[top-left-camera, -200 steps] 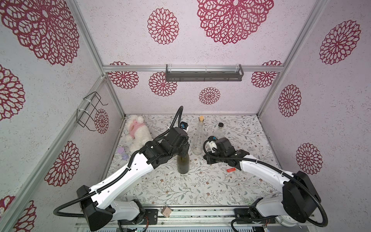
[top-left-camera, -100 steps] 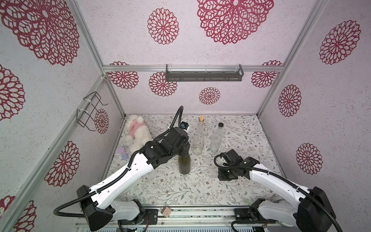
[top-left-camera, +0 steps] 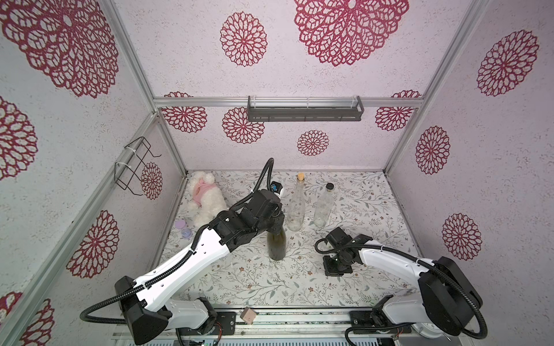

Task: Remove the label from the bottle
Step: Place the label at the center of the board.

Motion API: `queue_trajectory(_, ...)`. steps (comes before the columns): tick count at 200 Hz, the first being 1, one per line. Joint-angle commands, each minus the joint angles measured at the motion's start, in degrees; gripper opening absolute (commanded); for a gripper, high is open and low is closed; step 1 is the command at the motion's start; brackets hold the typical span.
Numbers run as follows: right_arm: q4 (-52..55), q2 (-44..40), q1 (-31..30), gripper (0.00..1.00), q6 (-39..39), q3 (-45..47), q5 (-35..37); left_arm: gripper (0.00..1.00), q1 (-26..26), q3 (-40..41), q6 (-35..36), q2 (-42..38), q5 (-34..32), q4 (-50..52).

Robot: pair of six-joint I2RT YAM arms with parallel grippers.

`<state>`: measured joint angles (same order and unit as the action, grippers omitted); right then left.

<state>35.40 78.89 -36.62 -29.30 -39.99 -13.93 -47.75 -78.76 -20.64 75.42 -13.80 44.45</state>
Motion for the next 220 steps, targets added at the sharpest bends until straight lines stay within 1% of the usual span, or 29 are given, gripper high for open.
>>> queue_trajectory(1,-1.4,1.3,0.3,0.0,1.5,-1.6,-0.7,0.14,-0.3,-0.4,-0.7,-1.8,0.6,-4.9)
queue_trajectory(31,-2.6,2.5,0.3,0.0,1.7,-1.5,-0.5,0.14,-0.3,-0.8,-0.6,-1.5,0.7,-4.9)
queue_trajectory(45,-2.9,2.9,0.3,0.05,1.9,-1.4,-0.3,0.14,-0.4,-1.0,-0.5,-1.3,0.8,-4.8)
queue_trajectory(74,-2.9,3.5,0.4,0.11,2.2,-1.5,0.4,0.14,-0.4,-1.4,-0.4,-0.9,0.9,-4.7)
queue_trajectory(89,-2.6,3.6,0.4,0.16,2.3,-1.6,1.0,0.14,-0.3,-1.5,-0.4,-0.8,1.0,-4.6)
queue_trajectory(113,-2.3,3.4,0.4,0.3,2.2,-1.6,1.9,0.14,-0.3,-1.7,-0.4,-0.7,1.0,-4.7)
queue_trajectory(135,-2.4,3.4,0.6,0.38,2.4,-1.5,2.5,0.14,-0.3,-2.1,-0.3,-0.4,1.1,-4.5)
queue_trajectory(220,-3.1,2.7,2.3,0.44,3.9,-1.2,3.7,0.14,-0.3,-2.9,-0.2,0.2,1.1,-4.2)
